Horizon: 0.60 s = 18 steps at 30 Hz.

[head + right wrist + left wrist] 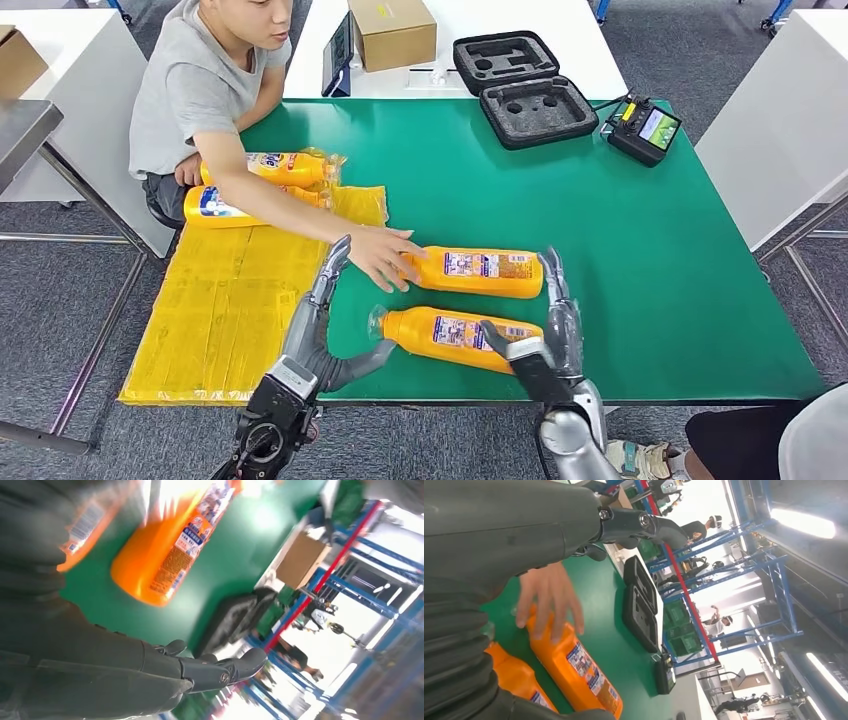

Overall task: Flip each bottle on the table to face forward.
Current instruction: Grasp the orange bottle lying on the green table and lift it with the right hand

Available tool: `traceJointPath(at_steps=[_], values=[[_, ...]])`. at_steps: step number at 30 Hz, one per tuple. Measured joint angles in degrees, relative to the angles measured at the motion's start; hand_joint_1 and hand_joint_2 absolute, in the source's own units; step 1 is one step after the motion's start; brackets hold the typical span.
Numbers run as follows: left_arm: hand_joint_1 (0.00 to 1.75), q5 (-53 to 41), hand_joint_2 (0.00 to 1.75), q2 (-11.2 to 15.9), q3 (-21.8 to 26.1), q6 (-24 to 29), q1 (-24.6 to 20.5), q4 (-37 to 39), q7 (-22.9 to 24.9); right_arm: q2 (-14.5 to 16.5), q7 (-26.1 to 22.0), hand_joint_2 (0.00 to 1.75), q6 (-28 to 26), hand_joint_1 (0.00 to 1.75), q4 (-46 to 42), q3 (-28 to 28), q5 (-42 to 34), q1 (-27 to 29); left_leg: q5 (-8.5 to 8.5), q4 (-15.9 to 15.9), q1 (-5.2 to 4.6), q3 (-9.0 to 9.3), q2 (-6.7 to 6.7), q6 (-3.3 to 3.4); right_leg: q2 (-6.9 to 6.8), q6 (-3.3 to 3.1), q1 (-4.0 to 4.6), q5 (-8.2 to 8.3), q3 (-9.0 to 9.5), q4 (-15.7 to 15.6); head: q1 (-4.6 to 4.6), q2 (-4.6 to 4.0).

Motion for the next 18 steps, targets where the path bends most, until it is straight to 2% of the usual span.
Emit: traceJointPath(at_steps=[3,8,13,18], values=[[0.00,1.1,1.75,0.0,-1.0,0.8,-0.7,0.7,0.0,-0.1,4.3,1.75,-2.6,0.00,0.4,1.9,10.2,-0.8,0.00,0.0,0.01,0.00,0.00,0.00,0.00,-0.01,0.00,-0.01,0.00,0.0,0.01,0.00],[0.00,2.2,1.75,0.0,-2.0,0.6,-1.3,1.3,-0.1,-1.0,9.8,1.75,-2.8,0.00,4.4,4.1,21.5,-4.3,0.03,0.0,-0.03,0.00,-0.01,0.04,0.00,0.00,-0.06,0.01,0.01,0.0,0.02,0.00],[0.00,1.6,1.75,0.0,-2.7,-0.2,-1.9,1.5,-0.2,-1.8,10.1,1.75,-3.3,0.00,10.4,5.6,24.5,-7.6,0.07,0.0,-0.07,0.00,-0.07,0.07,-0.02,0.04,-0.08,0.05,0.03,0.0,0.02,0.00],[0.00,1.1,1.75,0.0,-2.7,0.0,-2.9,1.8,-0.2,-2.1,12.3,1.75,-1.6,0.00,11.8,8.0,27.7,-9.2,0.06,0.0,-0.04,0.02,-0.05,0.06,0.00,0.04,-0.06,0.05,0.03,0.0,0.00,0.00]])
